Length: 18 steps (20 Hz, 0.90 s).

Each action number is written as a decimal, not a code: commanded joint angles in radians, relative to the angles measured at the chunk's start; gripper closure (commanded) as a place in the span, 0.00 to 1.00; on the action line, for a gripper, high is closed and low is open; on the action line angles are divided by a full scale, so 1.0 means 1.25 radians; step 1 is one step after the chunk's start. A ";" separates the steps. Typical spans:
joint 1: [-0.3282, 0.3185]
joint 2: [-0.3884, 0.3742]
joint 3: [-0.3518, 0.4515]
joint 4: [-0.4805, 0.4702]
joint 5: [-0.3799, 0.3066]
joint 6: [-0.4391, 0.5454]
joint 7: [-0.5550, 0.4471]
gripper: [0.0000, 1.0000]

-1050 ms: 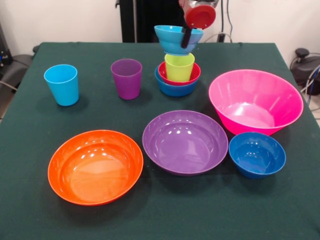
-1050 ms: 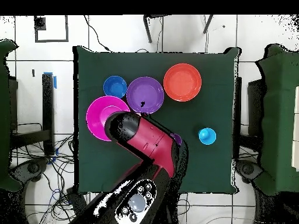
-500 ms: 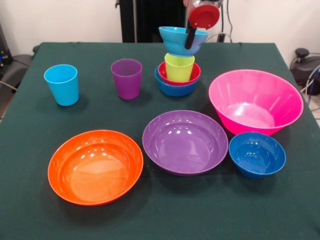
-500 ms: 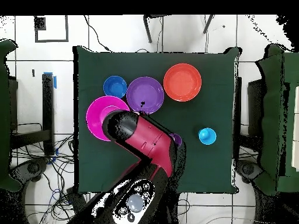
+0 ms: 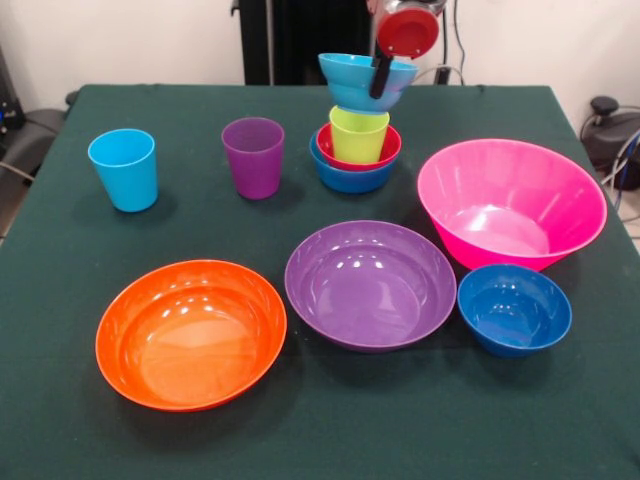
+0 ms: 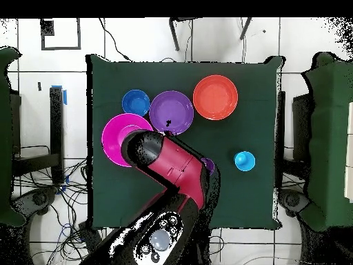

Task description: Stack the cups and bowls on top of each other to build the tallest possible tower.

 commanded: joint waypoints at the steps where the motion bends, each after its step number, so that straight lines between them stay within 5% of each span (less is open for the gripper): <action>1: -0.027 0.031 0.101 -0.040 0.006 0.025 0.128 1.00; 18: -0.028 0.043 0.112 -0.033 0.014 -0.008 0.130 1.00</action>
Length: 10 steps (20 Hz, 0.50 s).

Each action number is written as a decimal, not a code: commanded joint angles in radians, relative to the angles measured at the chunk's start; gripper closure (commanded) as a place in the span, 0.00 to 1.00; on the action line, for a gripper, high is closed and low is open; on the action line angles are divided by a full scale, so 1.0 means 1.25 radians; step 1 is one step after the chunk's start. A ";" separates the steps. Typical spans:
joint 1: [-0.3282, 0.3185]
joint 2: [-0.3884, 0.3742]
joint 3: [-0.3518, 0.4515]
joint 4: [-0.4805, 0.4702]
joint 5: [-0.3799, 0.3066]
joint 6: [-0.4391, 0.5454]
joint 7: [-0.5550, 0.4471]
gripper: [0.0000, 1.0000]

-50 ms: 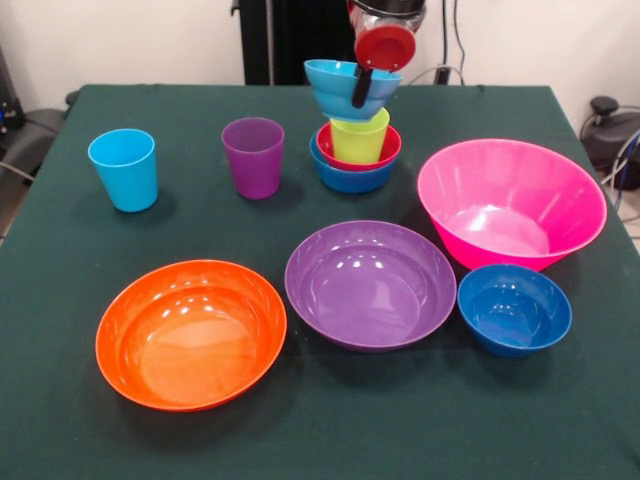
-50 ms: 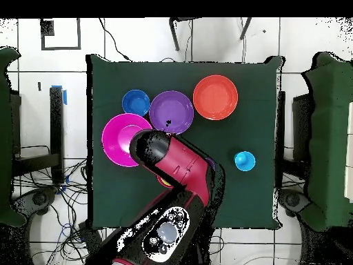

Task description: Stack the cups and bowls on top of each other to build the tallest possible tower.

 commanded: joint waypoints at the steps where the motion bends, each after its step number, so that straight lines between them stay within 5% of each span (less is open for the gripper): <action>1: -0.005 0.017 0.107 -0.031 0.015 -0.005 0.134 1.00; 10: 0.012 0.025 0.107 -0.021 0.030 -0.014 0.164 1.00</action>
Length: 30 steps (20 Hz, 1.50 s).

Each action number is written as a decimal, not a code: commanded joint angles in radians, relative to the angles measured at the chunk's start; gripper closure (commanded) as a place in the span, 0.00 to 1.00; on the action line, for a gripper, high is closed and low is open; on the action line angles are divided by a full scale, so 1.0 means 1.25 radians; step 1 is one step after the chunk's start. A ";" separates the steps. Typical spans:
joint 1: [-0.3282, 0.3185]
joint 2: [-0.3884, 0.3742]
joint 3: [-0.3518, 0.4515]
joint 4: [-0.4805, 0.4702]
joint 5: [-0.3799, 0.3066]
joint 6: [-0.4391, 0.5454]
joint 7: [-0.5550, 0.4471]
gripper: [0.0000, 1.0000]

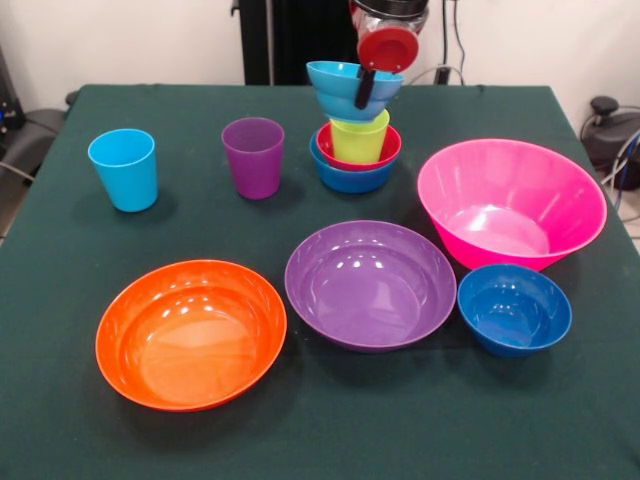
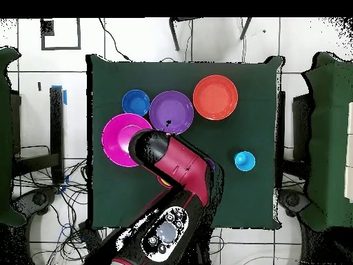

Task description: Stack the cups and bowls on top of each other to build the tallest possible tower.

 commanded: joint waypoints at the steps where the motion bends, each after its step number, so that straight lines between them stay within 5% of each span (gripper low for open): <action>1: 0.010 0.025 0.107 -0.020 0.027 -0.017 0.164 1.00; 30: 0.023 0.009 0.120 0.036 0.070 0.021 0.177 1.00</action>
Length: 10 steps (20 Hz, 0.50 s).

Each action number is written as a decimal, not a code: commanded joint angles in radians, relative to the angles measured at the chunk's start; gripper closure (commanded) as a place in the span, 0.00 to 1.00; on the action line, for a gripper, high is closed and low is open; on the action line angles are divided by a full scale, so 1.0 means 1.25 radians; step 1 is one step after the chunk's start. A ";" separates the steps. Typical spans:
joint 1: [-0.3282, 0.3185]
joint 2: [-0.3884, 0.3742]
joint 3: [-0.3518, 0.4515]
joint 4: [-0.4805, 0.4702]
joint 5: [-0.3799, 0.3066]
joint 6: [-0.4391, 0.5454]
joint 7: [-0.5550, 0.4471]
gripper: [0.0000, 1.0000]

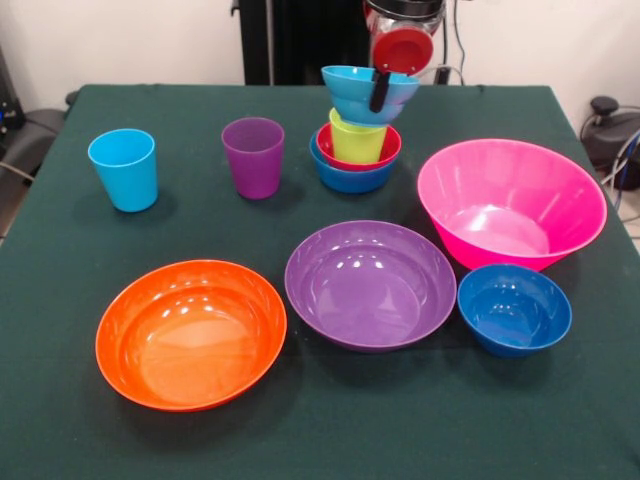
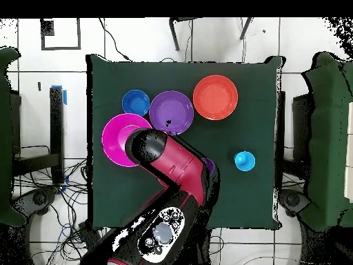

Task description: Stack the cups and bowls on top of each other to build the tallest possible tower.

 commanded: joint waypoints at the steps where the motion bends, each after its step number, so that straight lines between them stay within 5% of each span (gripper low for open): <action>1: 0.009 0.007 0.120 0.037 0.031 0.018 0.174 1.00; 10: 0.009 0.010 0.113 0.043 0.030 0.025 0.167 1.00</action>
